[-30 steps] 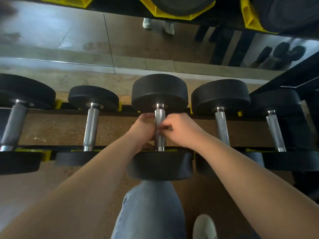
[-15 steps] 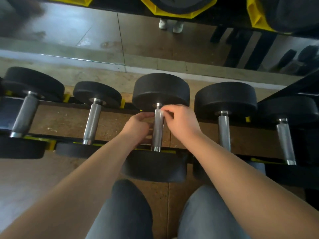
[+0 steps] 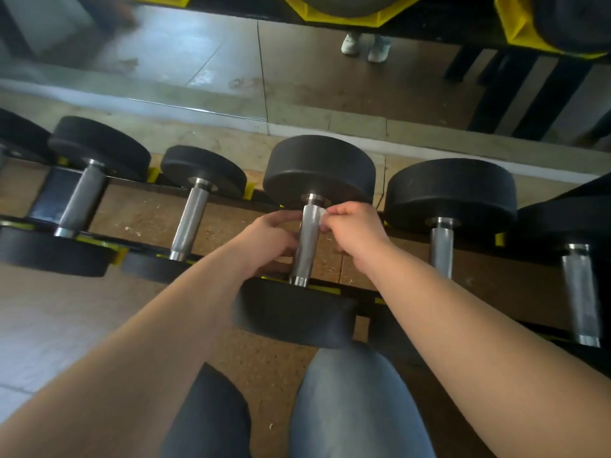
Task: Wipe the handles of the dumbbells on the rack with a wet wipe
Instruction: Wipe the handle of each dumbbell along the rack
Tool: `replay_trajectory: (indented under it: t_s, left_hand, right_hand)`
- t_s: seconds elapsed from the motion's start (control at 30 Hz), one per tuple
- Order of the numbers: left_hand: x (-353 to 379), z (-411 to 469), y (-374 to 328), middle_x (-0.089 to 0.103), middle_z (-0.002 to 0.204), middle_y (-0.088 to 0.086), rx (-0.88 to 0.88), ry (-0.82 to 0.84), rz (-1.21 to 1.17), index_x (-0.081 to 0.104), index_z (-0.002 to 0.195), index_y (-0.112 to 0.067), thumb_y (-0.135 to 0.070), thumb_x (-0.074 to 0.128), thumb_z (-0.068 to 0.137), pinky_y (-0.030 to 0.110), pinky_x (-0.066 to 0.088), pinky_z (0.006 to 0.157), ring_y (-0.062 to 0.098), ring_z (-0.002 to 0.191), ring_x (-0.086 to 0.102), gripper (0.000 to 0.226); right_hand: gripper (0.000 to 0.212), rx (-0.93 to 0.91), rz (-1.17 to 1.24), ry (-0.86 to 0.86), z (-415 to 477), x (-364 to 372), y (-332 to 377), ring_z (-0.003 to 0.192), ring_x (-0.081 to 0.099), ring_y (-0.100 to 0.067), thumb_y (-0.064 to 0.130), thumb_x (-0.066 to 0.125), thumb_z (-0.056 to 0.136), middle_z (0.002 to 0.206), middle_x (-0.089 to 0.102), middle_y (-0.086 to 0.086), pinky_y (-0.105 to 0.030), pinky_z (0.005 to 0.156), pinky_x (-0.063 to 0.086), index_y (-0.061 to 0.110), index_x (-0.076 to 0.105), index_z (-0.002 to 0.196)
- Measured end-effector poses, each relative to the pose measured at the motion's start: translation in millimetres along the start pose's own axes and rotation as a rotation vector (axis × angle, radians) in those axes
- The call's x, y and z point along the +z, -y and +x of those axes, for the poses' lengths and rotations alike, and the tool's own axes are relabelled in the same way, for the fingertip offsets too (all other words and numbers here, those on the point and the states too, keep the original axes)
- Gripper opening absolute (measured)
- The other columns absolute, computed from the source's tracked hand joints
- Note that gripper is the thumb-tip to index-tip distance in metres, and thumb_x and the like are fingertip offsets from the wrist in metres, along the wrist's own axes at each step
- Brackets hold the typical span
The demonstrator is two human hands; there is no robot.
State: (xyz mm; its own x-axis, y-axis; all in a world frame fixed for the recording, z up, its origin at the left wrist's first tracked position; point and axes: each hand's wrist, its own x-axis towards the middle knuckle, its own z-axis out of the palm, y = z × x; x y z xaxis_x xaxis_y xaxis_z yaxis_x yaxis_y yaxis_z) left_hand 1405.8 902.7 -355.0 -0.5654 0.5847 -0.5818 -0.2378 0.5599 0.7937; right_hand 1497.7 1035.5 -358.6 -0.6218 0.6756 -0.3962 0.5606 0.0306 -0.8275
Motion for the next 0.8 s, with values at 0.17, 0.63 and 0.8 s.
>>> replay_trajectory:
  t_s: [0.17,0.63,0.8]
  left_hand:
    - [1,2,2,0.079,0.101,-0.005,0.013,-0.031,0.019,0.067,0.117,-0.043,-0.003,0.065,0.092,0.038,0.061,0.086,0.012,0.095,0.074,0.047]
    - [3,-4,-2,0.078,0.112,0.004,-0.032,-0.007,-0.039,0.066,0.124,-0.038,-0.003,0.072,0.088,0.049,0.058,0.096,0.025,0.109,0.072,0.051]
    - [1,2,-1,0.079,0.106,0.002,-0.051,0.001,-0.080,0.067,0.126,-0.036,0.001,0.066,0.093,0.041,0.061,0.083,0.019,0.103,0.073,0.050]
  right_hand:
    - [0.019,0.145,-0.255,0.272,-31,1,-11,0.090,0.063,-0.018,0.028,0.071,0.092,0.102,0.066,-0.001,-0.035,0.075,0.056,0.023,0.066,0.110]
    - [0.015,0.330,-0.077,0.291,-1,-3,-13,0.062,0.046,-0.016,0.019,0.063,0.097,0.094,0.061,-0.006,-0.026,0.047,0.038,0.018,0.068,0.110]
    - [0.019,0.355,-0.069,0.323,4,0,-16,0.058,0.046,-0.015,0.013,0.069,0.091,0.095,0.062,-0.008,-0.025,0.047,0.037,0.014,0.068,0.110]
